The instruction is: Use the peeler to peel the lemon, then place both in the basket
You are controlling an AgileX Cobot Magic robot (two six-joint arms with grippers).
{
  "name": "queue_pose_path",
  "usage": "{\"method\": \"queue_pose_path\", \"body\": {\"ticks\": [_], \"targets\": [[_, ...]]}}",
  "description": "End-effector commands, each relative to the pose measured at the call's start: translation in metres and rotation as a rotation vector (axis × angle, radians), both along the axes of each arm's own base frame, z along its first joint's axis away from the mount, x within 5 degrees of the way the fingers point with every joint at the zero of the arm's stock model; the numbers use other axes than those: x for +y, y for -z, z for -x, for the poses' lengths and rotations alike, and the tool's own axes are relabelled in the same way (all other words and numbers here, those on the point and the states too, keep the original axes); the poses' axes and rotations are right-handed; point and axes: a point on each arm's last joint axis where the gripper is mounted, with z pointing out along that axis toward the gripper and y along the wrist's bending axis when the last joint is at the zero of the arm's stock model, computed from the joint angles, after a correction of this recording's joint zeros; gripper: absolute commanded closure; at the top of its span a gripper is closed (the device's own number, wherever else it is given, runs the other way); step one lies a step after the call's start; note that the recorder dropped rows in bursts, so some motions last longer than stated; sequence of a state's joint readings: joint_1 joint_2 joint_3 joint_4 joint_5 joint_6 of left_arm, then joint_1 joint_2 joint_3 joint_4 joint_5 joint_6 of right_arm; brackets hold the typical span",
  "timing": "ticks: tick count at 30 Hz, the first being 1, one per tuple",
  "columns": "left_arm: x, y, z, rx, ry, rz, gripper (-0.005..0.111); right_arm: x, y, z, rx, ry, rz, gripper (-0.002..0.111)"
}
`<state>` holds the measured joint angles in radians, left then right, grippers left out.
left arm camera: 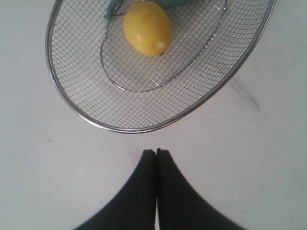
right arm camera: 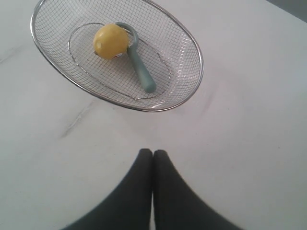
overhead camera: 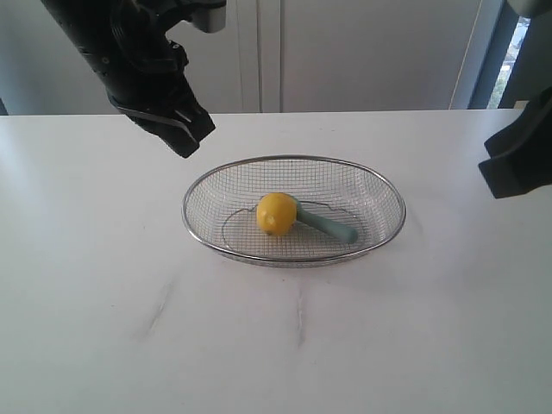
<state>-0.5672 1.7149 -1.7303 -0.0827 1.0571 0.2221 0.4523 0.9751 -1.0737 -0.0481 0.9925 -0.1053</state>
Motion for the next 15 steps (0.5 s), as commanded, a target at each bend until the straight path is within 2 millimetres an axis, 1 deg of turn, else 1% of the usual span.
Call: {"method": "queue_pose_path", "body": {"ticks": [1, 4, 6, 11, 15], "targets": [[-0.006, -0.011, -0.003, -0.109, -0.016, 0.105, 0.107, -0.002, 0.0, 0.001, -0.012, 0.008, -0.004, 0.108], [-0.012, -0.013, -0.008, -0.207, -0.053, 0.241, 0.107, -0.002, 0.0, 0.001, -0.012, 0.008, -0.004, 0.108], [-0.013, -0.011, -0.01, -0.245, -0.074, 0.288, 0.107, -0.002, 0.0, 0.001, -0.012, 0.008, -0.004, 0.108], [-0.011, -0.001, -0.002, -0.291, -0.055, 0.29, 0.107, -0.002, 0.0, 0.001, -0.012, 0.008, -0.004, 0.108], [-0.001, 0.007, 0.009, -0.338, -0.031, 0.272, 0.107, -0.001, -0.001, 0.0, -0.015, 0.008, -0.006, 0.108]]}}
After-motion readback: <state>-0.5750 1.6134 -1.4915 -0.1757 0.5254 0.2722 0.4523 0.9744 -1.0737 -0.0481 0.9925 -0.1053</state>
